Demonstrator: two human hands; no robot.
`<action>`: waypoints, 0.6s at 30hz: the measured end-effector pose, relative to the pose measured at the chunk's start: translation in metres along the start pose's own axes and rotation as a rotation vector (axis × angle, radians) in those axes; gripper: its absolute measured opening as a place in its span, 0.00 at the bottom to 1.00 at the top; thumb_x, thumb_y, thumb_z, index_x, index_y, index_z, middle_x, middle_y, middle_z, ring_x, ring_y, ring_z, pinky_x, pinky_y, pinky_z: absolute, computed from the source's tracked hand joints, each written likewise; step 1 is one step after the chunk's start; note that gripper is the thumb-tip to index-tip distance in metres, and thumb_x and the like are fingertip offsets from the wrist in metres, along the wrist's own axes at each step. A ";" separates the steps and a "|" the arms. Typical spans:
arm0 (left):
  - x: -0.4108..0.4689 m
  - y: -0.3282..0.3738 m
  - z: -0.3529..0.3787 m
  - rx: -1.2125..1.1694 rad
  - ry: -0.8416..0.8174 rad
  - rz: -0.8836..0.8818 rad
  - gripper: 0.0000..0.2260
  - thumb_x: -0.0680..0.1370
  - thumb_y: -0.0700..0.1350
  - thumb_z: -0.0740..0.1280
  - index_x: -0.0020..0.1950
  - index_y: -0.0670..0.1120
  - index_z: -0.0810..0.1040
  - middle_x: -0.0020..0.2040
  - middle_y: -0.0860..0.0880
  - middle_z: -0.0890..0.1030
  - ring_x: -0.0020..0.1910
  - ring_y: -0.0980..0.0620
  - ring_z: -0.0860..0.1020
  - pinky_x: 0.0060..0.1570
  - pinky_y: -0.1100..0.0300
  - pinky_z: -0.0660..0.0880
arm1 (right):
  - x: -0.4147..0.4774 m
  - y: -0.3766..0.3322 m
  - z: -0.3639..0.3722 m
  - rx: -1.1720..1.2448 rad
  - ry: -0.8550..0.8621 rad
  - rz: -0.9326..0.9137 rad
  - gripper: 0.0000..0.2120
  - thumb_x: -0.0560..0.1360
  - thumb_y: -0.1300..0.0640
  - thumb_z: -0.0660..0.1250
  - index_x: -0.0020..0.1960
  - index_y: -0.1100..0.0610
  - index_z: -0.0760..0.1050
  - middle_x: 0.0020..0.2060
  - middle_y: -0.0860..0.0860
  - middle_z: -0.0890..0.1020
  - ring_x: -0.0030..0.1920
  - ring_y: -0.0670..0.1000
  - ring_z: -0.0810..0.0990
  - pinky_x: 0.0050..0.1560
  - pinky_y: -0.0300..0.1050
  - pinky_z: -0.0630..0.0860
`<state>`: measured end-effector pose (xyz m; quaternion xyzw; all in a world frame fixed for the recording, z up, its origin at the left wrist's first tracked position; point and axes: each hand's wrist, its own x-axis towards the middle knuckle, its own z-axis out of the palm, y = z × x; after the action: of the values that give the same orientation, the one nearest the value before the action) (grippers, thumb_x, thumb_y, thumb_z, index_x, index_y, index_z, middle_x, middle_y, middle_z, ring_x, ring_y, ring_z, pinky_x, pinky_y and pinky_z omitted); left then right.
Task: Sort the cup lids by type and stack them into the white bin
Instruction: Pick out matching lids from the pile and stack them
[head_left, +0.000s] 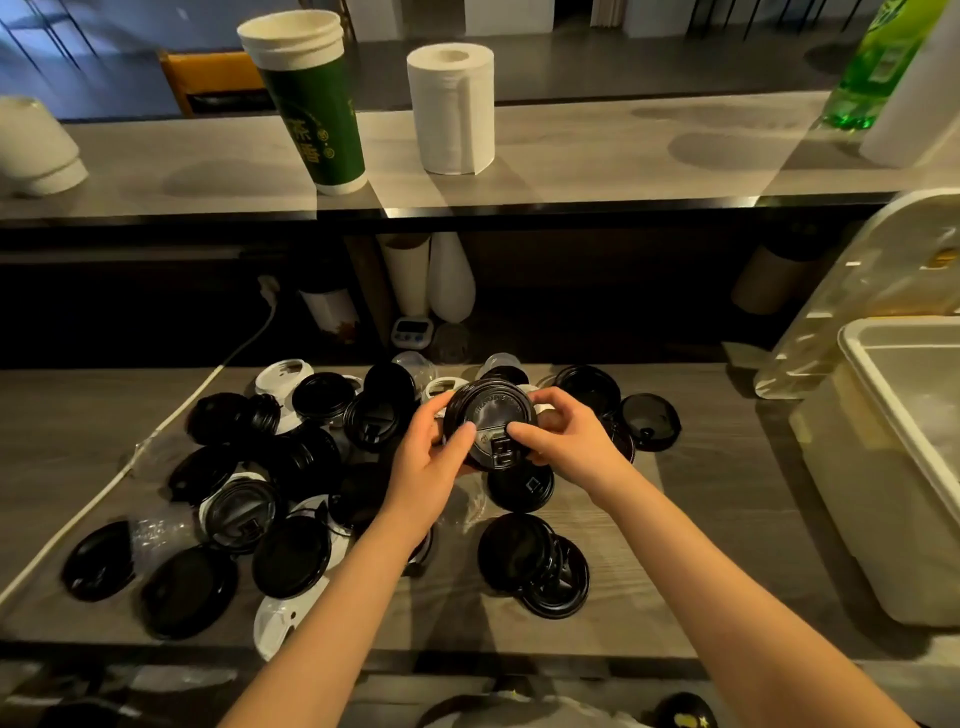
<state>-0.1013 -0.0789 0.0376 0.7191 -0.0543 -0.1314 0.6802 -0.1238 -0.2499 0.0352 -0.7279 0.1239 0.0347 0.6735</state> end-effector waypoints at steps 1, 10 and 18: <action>-0.001 -0.001 -0.002 0.030 -0.002 0.001 0.14 0.79 0.41 0.63 0.59 0.58 0.69 0.54 0.51 0.80 0.52 0.54 0.80 0.49 0.58 0.78 | -0.002 0.001 0.000 -0.043 -0.028 -0.014 0.11 0.72 0.56 0.71 0.52 0.50 0.73 0.42 0.58 0.83 0.40 0.50 0.82 0.40 0.38 0.79; -0.016 -0.028 -0.018 0.095 -0.001 -0.092 0.15 0.77 0.37 0.65 0.56 0.56 0.69 0.50 0.48 0.81 0.49 0.52 0.80 0.52 0.52 0.77 | -0.013 0.023 0.004 0.001 -0.193 0.105 0.04 0.75 0.57 0.68 0.49 0.55 0.75 0.43 0.54 0.83 0.45 0.52 0.81 0.47 0.43 0.77; -0.028 -0.053 -0.027 0.105 0.108 -0.202 0.18 0.74 0.34 0.68 0.59 0.48 0.69 0.50 0.44 0.81 0.47 0.49 0.80 0.51 0.51 0.77 | -0.024 0.059 0.011 -0.420 -0.111 0.185 0.16 0.75 0.49 0.67 0.60 0.55 0.75 0.48 0.52 0.81 0.50 0.50 0.79 0.50 0.43 0.75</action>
<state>-0.1261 -0.0416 -0.0106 0.7614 0.0484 -0.1571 0.6271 -0.1592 -0.2392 -0.0176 -0.8344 0.1430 0.1613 0.5072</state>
